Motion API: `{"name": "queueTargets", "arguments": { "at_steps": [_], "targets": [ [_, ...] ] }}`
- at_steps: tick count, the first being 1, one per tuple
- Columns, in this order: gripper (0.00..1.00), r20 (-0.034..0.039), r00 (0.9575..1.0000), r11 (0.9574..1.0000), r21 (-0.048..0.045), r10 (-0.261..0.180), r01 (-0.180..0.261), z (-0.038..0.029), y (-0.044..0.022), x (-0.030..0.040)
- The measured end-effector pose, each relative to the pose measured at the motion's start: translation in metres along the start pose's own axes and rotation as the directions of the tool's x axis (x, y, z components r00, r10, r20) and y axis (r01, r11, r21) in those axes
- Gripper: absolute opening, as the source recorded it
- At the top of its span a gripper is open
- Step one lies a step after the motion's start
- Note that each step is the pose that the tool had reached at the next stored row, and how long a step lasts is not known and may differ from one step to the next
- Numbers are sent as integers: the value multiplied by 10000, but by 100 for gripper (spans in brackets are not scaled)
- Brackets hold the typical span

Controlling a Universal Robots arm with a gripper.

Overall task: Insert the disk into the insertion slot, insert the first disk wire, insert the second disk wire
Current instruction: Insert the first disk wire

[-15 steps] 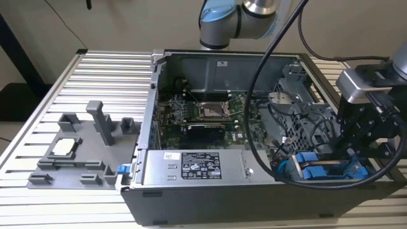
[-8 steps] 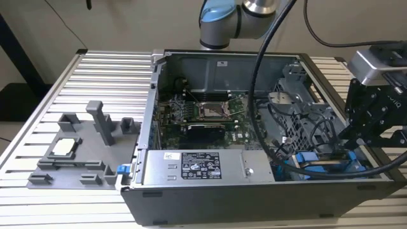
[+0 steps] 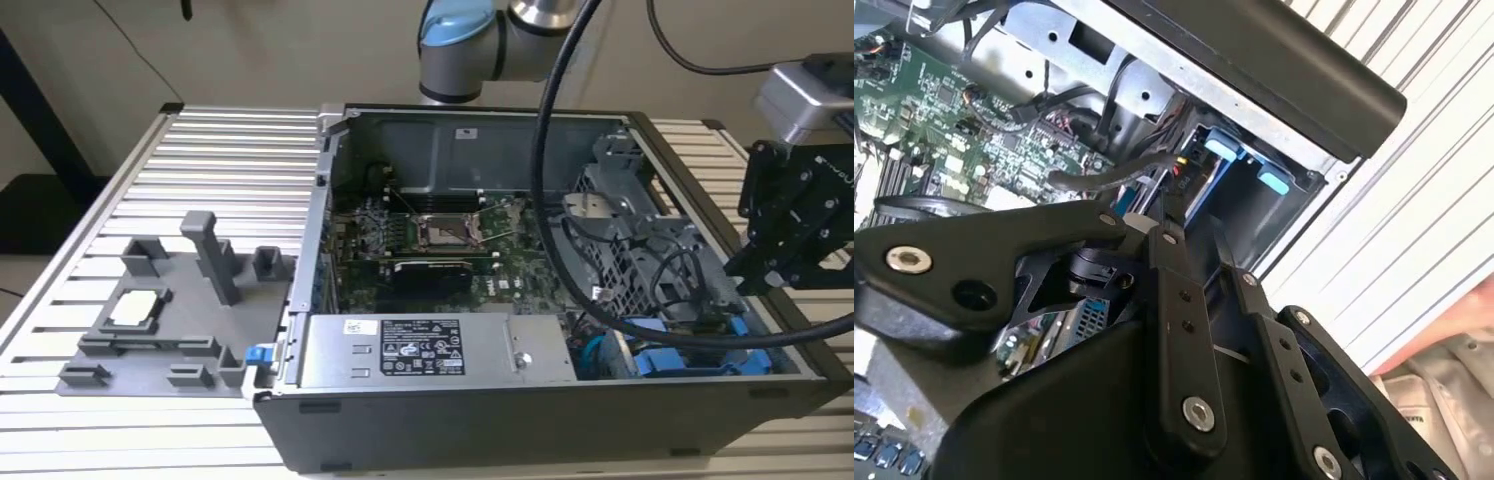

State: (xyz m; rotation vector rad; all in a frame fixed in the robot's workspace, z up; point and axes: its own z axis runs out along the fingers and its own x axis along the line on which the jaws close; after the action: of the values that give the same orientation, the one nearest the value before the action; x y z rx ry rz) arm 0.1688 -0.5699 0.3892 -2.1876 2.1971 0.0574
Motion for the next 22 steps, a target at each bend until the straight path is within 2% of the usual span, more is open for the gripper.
{"name": "queueTargets", "arguments": {
  "at_steps": [9,17,22],
  "targets": [
    [27,-3,10000,10000,0,-1,1,-3,0,-22],
    [27,-1,10000,10000,3,-1,1,11,62,-253],
    [27,-1,10000,10000,3,0,0,19,131,-406]
  ]
}}
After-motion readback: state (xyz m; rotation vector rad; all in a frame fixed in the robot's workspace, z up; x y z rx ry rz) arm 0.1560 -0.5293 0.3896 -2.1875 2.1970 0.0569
